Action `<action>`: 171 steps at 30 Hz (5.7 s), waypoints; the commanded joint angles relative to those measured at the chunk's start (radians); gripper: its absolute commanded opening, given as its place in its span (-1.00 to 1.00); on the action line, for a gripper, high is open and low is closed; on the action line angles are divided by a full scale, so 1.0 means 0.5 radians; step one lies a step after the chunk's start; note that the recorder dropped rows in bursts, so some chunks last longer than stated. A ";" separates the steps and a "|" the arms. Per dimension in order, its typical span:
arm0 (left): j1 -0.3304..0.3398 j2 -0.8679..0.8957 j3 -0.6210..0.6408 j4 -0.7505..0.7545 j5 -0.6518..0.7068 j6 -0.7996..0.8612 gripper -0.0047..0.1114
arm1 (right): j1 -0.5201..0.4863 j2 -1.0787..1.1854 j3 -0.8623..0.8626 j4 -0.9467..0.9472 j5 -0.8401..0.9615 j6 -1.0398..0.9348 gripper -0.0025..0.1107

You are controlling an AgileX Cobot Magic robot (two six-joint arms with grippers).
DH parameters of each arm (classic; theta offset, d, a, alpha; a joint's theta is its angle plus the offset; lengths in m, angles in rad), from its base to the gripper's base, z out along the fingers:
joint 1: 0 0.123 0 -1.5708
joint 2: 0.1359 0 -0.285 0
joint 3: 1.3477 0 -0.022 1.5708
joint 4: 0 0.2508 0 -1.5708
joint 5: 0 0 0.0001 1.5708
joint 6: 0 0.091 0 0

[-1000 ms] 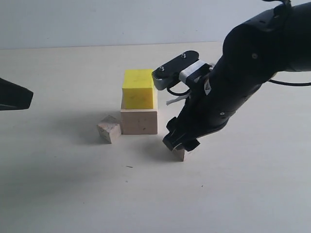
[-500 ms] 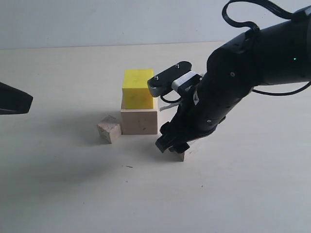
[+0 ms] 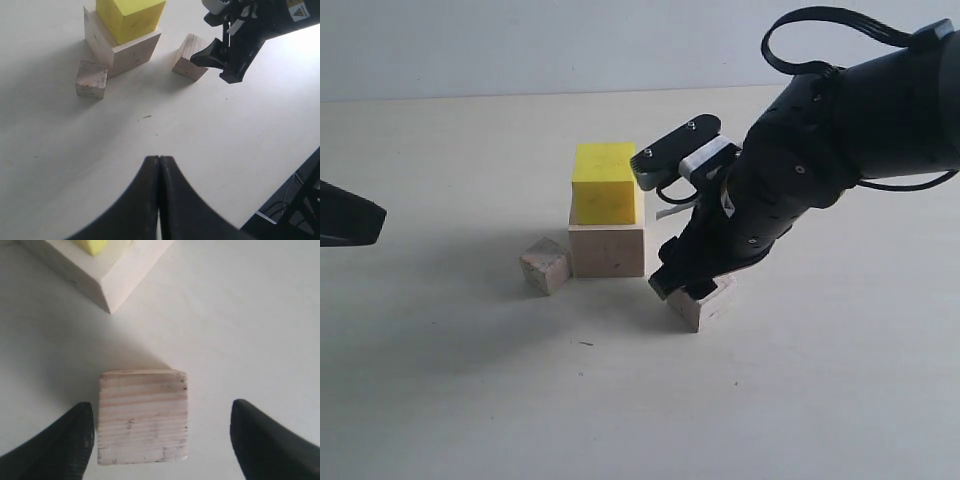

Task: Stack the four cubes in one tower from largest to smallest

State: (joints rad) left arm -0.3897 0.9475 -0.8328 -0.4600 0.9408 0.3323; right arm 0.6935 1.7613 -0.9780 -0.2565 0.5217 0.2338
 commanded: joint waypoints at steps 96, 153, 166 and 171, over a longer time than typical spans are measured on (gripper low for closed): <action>-0.005 -0.008 0.008 0.017 -0.196 -0.010 -0.92 | 0.162 0.416 -1.897 0.127 1.399 0.997 -0.96; -0.022 -0.008 0.008 0.009 -0.184 -0.014 -0.92 | 0.138 0.571 -1.897 0.136 1.399 1.040 -0.96; -0.022 -0.008 0.008 0.017 -0.202 -0.014 -0.92 | 0.148 0.572 -1.955 0.154 1.399 1.036 -0.96; -0.022 -0.008 0.008 0.017 -0.202 -0.014 -0.92 | 0.148 0.580 -1.986 0.138 1.399 1.036 -0.96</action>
State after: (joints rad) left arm -0.3943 0.9475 -0.8328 -0.4467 0.8461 0.3323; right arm 0.7659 2.0529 -1.9589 -0.1755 1.2275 0.7523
